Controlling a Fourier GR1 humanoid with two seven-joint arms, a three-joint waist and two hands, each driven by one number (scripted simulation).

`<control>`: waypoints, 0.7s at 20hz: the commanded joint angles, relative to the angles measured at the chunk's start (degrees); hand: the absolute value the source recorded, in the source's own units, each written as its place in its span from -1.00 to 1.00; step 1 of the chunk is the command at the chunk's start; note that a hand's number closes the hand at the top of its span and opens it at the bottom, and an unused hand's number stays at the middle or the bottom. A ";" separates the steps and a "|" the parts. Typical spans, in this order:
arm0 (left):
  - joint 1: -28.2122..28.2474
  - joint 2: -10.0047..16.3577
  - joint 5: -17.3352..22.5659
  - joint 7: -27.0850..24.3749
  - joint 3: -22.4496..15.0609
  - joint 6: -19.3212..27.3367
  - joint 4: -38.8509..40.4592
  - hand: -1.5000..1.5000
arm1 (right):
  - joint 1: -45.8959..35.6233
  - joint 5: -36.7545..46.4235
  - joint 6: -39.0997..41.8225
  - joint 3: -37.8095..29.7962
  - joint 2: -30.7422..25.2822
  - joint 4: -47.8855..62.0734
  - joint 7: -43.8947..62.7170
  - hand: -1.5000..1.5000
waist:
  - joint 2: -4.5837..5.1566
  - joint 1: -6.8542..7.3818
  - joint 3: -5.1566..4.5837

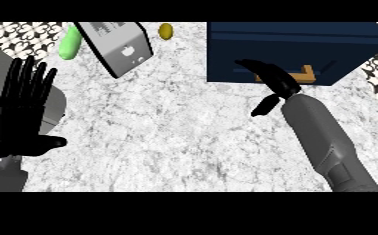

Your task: Pick up the cup, place it into the drawer and close the drawer

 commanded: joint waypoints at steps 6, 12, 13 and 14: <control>0.81 -1.31 -1.47 -0.78 -0.25 -2.32 0.55 -1.00 | -11.00 0.12 1.64 -4.20 -5.12 14.53 -1.24 -1.00 | 1.60 1.88 0.37; -2.30 -0.58 -1.20 1.40 0.09 -2.23 1.07 -1.00 | -13.19 -0.54 1.67 -5.50 -6.27 17.23 -1.43 -1.00 | 2.24 3.08 0.47; -0.91 -0.66 -1.73 -0.09 0.59 -2.41 0.79 -1.00 | -12.13 -0.37 2.25 -5.42 -8.43 17.64 -3.68 -1.00 | 2.11 3.03 0.46; -0.85 -1.29 -1.83 -0.69 -0.02 -3.65 2.17 -1.00 | -12.38 -0.82 1.82 -5.93 -8.30 17.71 -3.40 -1.00 | 2.53 3.34 0.44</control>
